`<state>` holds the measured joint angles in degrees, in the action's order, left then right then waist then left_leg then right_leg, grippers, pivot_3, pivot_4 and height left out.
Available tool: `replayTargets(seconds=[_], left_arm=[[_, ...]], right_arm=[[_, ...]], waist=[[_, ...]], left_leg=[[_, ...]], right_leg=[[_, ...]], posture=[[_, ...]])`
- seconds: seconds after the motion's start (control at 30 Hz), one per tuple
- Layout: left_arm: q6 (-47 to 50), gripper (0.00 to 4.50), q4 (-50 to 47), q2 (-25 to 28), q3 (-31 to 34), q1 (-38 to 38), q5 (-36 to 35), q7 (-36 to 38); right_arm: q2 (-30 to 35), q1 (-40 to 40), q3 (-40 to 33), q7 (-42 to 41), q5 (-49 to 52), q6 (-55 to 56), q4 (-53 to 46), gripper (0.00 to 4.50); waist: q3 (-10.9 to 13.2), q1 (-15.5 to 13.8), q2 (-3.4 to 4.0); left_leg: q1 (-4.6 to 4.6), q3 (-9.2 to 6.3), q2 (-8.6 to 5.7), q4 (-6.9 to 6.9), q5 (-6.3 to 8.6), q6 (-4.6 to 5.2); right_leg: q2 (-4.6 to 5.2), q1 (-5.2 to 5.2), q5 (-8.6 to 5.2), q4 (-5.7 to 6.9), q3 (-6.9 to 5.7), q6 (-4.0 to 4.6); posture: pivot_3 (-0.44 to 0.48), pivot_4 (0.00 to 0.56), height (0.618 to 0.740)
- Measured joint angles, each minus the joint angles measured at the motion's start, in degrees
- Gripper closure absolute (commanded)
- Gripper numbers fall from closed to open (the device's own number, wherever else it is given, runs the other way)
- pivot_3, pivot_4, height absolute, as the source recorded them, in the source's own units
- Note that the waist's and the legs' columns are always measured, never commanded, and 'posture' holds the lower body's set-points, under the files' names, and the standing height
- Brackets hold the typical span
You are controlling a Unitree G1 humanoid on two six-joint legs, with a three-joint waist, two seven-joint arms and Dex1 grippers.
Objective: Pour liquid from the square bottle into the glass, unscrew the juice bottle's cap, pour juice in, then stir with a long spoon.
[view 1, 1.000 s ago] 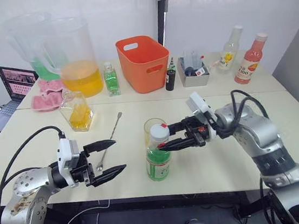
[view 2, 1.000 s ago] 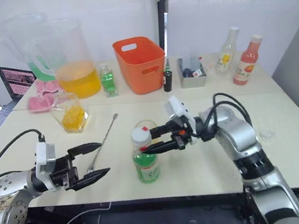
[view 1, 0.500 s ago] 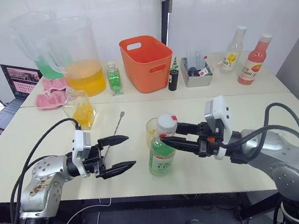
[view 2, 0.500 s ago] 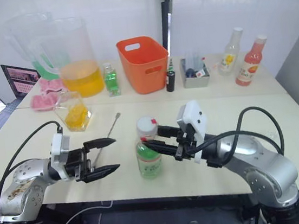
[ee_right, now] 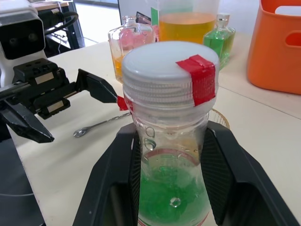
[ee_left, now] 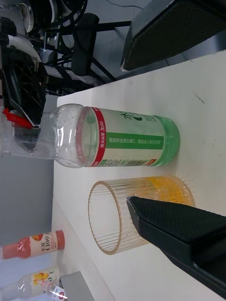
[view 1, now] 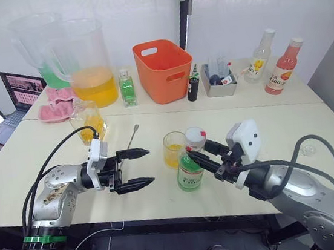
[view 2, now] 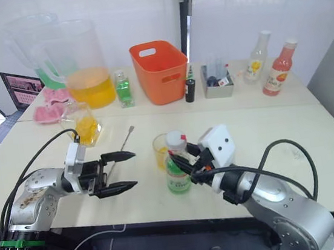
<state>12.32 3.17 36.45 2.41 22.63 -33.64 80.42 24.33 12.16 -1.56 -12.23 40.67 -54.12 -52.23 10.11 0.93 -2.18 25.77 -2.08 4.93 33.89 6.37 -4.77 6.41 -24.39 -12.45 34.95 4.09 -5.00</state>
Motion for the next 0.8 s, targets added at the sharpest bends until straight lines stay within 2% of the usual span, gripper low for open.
replayTargets(seconds=[0.07,0.27,0.4,0.5,0.6,0.8], left_arm=[[0.0,0.0,0.01,0.0,0.0,0.0,0.01,0.29],[0.15,0.0,-0.06,0.05,0.05,-0.21,0.03,0.51],[0.16,0.0,-0.18,0.15,0.29,-0.91,0.02,0.23],[0.14,0.0,-1.77,0.18,1.15,-2.41,0.0,-0.73],[0.13,0.0,-3.16,0.17,1.71,-4.16,0.0,-1.91],[0.28,0.0,-9.01,0.98,5.15,-9.62,-0.36,-5.45]], right_arm=[[-0.47,-0.15,0.04,0.47,0.4,0.0,0.01,2.21],[1.53,-0.07,-1.88,-2.56,5.24,0.04,0.27,0.18],[6.42,0.46,-5.09,-7.28,8.2,0.59,1.57,0.08],[16.86,3.3,-7.81,-22.31,9.15,5.06,10.15,0.08],[22.02,7.8,-6.7,-35.48,4.78,12.69,20.31,0.08],[21.11,17.19,2.5,-52.02,-2.34,22.92,36.65,0.08]], waist=[[0.0,0.03,0.0],[0.0,0.0,0.0],[0.0,-0.03,0.0],[0.01,0.09,-0.01],[0.02,0.18,-0.02],[0.03,0.93,-0.03]], left_leg=[[0.0,0.0,0.0,0.0,0.0,0.0],[0.0,-0.01,0.0,0.0,-0.01,0.01],[0.0,-0.02,0.01,0.0,0.0,0.0],[-0.01,0.0,-0.01,0.05,0.0,0.0],[-0.08,0.0,0.01,0.03,0.04,-0.05],[-0.07,0.01,-0.01,-0.01,-0.22,0.34]], right_leg=[[0.0,0.0,0.0,0.0,0.0,0.0],[0.01,0.03,0.0,-0.02,0.0,0.0],[0.0,0.03,0.0,-0.03,-0.01,0.0],[0.03,0.11,0.0,-0.12,0.01,0.0],[0.01,0.09,0.0,-0.08,0.01,0.0],[0.0,0.07,-0.02,-0.07,0.01,-0.03]], posture=[[0.0,0.15,0.74],[0.0,0.15,0.74],[0.0,0.15,0.74],[0.0,0.15,0.74],[0.0,0.15,0.74],[0.0,0.15,0.74]])
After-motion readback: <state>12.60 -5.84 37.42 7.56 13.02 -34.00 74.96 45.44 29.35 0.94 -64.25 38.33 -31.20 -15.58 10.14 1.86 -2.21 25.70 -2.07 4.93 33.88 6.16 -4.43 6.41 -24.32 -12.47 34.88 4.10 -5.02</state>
